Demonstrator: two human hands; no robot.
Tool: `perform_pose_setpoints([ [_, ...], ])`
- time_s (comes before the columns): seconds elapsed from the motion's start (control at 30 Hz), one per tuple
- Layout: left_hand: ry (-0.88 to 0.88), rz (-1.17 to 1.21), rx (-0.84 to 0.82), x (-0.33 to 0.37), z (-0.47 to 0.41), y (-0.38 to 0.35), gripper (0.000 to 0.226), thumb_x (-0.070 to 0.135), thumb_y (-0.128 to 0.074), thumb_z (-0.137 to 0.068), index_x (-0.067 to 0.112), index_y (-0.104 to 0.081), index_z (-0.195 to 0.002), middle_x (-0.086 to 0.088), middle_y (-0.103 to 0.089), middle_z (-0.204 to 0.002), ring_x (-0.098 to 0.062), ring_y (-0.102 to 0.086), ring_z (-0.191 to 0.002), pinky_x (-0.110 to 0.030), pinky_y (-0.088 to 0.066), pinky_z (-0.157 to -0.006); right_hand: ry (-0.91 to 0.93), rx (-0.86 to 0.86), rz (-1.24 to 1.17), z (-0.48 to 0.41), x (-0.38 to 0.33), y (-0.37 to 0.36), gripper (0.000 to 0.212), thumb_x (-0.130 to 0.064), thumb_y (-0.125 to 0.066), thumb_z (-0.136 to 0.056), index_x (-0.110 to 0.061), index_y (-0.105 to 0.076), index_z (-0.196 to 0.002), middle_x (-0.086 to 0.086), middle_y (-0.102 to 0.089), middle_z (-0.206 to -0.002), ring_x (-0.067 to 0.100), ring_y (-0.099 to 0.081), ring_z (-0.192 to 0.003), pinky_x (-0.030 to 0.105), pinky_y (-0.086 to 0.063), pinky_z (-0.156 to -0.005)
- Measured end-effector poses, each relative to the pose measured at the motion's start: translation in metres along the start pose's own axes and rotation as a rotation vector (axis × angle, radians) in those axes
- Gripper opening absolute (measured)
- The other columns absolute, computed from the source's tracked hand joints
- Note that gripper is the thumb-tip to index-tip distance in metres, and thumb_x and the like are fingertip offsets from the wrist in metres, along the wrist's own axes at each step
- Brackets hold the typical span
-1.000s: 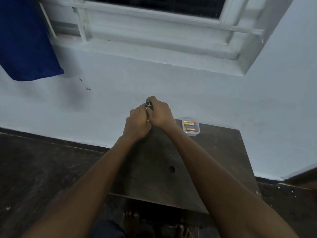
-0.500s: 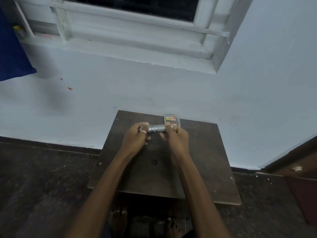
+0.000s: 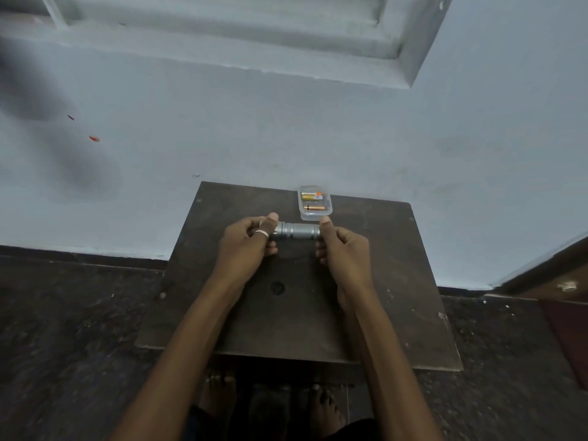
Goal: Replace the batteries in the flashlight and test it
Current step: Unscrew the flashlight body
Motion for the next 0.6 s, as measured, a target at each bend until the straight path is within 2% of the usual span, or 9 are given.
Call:
perform_pose_setpoints([
  [0.2, 0.013, 0.034, 0.021, -0.001, 0.002, 0.000, 0.029, 0.042, -0.068, -0.089, 0.016, -0.075, -0.098, 0.003, -0.072, -0.082, -0.002, -0.065, -0.065, -0.019, -0.056, -0.065, 0.047, -0.052, 0.037, -0.004, -0.002, 0.001, 0.040, -0.036, -0.061, -0.098, -0.004, -0.074, -0.080, -0.002, -0.061, -0.060, -0.001, -0.053, -0.052, 0.016, -0.047, -0.051],
  [0.33, 0.030, 0.026, 0.036, -0.002, 0.006, -0.003, 0.032, 0.045, -0.067, -0.089, 0.015, -0.077, -0.095, 0.004, -0.072, -0.077, -0.001, -0.065, -0.062, -0.021, -0.057, -0.065, 0.067, -0.094, 0.047, -0.004, -0.004, 0.004, 0.029, -0.034, -0.062, -0.098, -0.013, -0.076, -0.084, -0.005, -0.065, -0.063, 0.001, -0.057, -0.059, 0.025, -0.052, -0.063],
  [0.4, 0.050, 0.050, 0.050, -0.002, 0.007, -0.003, 0.032, 0.045, -0.068, -0.089, 0.014, -0.078, -0.091, 0.004, -0.071, -0.071, -0.001, -0.064, -0.060, -0.021, -0.057, -0.064, 0.078, -0.140, 0.005, -0.002, -0.007, 0.003, 0.019, -0.029, -0.064, -0.097, -0.018, -0.076, -0.089, -0.006, -0.070, -0.070, 0.001, -0.062, -0.065, 0.026, -0.054, -0.069],
  [0.47, 0.055, 0.077, 0.050, 0.000, 0.007, -0.001, 0.032, 0.044, -0.069, -0.088, 0.013, -0.078, -0.090, 0.005, -0.070, -0.069, -0.002, -0.063, -0.060, -0.021, -0.057, -0.064, 0.075, -0.195, -0.059, -0.001, -0.010, 0.003, 0.010, -0.020, -0.067, -0.095, -0.021, -0.076, -0.097, -0.007, -0.077, -0.084, 0.001, -0.069, -0.077, 0.020, -0.056, -0.074],
  [0.53, 0.050, 0.087, 0.051, 0.001, 0.007, 0.001, 0.031, 0.044, -0.070, -0.087, 0.013, -0.078, -0.089, 0.007, -0.070, -0.067, -0.002, -0.063, -0.060, -0.024, -0.058, -0.067, 0.054, -0.258, -0.120, -0.003, -0.011, 0.003, 0.017, -0.010, -0.068, -0.093, -0.018, -0.076, -0.105, -0.001, -0.079, -0.098, 0.009, -0.072, -0.095, 0.023, -0.056, -0.085],
  [0.6, 0.048, 0.085, 0.051, 0.002, 0.008, 0.002, 0.031, 0.045, -0.070, -0.087, 0.014, -0.078, -0.090, 0.008, -0.070, -0.066, -0.003, -0.063, -0.060, -0.028, -0.060, -0.072, 0.032, -0.298, -0.169, -0.004, -0.013, 0.003, 0.023, -0.002, -0.068, -0.091, -0.013, -0.075, -0.110, 0.007, -0.077, -0.105, 0.018, -0.071, -0.102, 0.029, -0.054, -0.092],
])
Point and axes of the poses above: each hand's wrist, its own z-axis away from the middle knuckle, its own y-axis out of the back of the hand, x = y × z, the point moved 9 cm from there along -z, towards the middle knuckle
